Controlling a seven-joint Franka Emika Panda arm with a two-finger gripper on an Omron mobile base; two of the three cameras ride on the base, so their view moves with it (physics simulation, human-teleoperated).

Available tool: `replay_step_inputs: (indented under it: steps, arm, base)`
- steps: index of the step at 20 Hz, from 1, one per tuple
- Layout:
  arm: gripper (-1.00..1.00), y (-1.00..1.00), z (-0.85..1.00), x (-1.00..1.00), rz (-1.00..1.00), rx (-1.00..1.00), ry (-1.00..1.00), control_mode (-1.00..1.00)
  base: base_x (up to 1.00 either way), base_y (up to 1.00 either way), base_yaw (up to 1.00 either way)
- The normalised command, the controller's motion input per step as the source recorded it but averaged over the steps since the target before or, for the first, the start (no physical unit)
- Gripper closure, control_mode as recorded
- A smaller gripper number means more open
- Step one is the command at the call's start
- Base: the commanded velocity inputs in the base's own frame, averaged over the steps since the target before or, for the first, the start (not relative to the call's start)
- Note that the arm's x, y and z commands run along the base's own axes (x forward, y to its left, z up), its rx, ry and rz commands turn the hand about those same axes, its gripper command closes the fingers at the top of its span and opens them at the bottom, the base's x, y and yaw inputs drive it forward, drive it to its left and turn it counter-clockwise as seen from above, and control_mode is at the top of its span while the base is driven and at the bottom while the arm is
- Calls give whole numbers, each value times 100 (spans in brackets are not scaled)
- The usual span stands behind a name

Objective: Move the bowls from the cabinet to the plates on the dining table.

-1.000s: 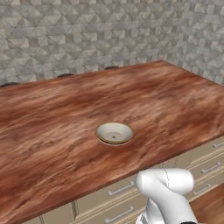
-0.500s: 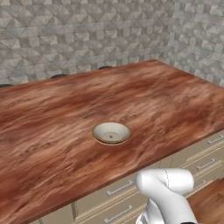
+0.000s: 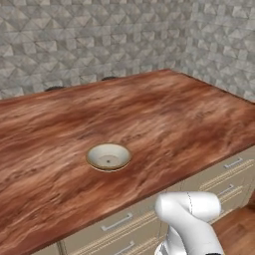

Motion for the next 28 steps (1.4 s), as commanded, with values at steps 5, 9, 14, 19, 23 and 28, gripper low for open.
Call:
replay_step_inputs:
  steps: [5, 9, 14, 19, 23, 28]
  arm:
    - [-100, 0, 0, 0, 0, 0, 0, 100]
    - [-100, 0, 0, 0, 0, 0, 0, 100]
    - [-100, 0, 0, 0, 0, 0, 0, 100]
    - [-100, 0, 0, 0, 0, 0, 0, 100]
    - [-100, 0, 0, 0, 0, 0, 0, 100]
    - [-100, 0, 0, 0, 0, 0, 0, 100]
  base:
    - [0, -62, -2]
    - [0, -61, -3]
    - [0, -24, -19]
    - [0, 0, -25]
    - [0, 0, -25]
    - [0, 0, -25]
